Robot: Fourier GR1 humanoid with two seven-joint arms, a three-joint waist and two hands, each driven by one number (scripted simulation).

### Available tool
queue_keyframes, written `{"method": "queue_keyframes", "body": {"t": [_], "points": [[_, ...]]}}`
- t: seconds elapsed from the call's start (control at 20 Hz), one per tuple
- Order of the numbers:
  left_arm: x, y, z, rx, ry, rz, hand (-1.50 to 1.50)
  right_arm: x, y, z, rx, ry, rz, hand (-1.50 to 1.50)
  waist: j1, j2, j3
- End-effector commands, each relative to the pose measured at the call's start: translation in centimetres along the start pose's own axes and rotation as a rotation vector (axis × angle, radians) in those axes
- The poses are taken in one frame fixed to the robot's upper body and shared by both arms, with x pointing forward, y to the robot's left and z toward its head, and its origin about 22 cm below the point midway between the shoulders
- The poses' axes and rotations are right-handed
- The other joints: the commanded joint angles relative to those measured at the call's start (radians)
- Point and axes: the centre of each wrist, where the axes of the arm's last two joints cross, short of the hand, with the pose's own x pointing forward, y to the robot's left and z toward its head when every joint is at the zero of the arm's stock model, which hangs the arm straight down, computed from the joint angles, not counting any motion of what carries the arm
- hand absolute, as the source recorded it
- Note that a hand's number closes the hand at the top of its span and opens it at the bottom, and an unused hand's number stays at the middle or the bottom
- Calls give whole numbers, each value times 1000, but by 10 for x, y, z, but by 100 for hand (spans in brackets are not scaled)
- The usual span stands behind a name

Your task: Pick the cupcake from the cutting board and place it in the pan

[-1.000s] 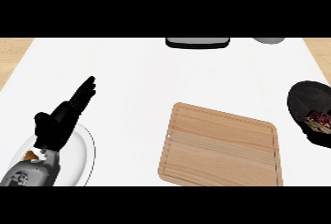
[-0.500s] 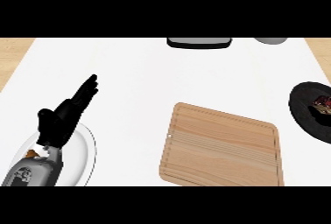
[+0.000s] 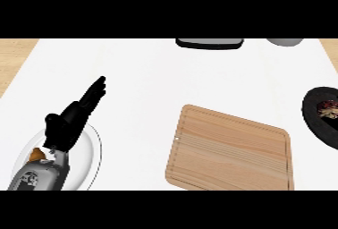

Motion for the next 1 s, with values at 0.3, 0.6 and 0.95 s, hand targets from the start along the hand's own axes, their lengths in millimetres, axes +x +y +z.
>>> {"method": "queue_keyframes", "body": {"t": [0.3,0.6,0.95], "points": [[3,-2,-3,8,-9,-4,0,17,26,-5,17,-21,-324,-150,6,5,5],[3,-2,-2,3,-3,-1,0,-5,-17,-9,-81,-60,-628,-150,-8,4,6],[8,1,3,27,2,2,0,-59,-47,26,3,-73,-778,-150,-13,-1,5]]}}
